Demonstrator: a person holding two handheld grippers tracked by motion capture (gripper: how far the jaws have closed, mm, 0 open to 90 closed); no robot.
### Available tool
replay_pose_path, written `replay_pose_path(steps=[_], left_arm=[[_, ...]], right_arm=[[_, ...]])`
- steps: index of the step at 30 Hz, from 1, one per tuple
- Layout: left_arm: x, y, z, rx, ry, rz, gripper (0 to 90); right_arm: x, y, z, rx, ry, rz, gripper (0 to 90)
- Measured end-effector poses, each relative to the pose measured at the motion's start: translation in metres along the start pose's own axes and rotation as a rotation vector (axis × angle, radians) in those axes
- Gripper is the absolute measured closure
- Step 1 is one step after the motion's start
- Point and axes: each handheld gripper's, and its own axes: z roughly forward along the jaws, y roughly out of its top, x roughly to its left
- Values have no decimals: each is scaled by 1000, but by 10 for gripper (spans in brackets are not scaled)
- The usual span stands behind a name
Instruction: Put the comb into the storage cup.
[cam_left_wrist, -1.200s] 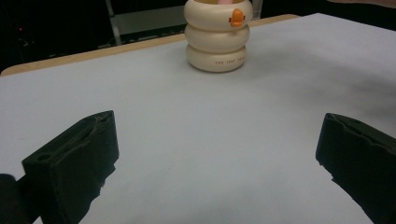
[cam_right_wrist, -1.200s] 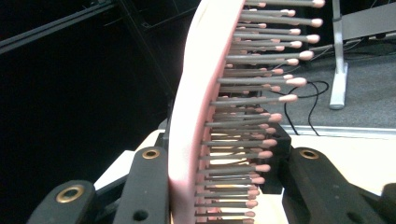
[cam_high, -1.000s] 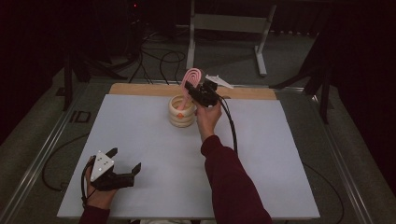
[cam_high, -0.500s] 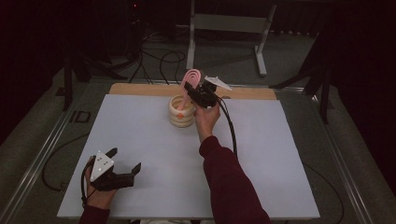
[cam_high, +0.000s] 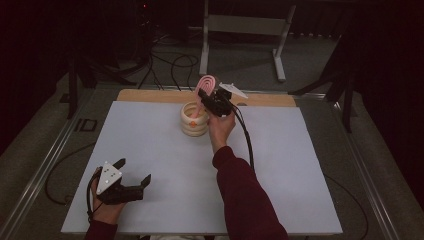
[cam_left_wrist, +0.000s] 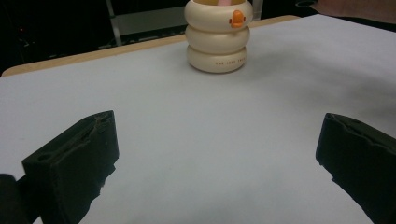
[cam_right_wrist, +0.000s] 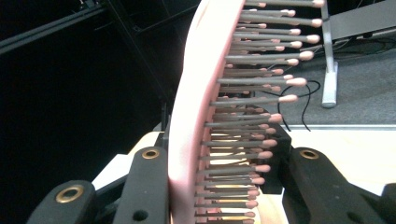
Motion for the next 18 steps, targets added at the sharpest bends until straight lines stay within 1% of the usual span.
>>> replay_pose_path(steps=[7, 18], left_arm=[[0, 0, 0, -1, 0, -2, 0], [0, 0, 0, -3, 0, -4, 0]], right_arm=[[0, -6, 3, 10, 5, 11, 639], [1, -10, 6, 18, 10, 7, 637]])
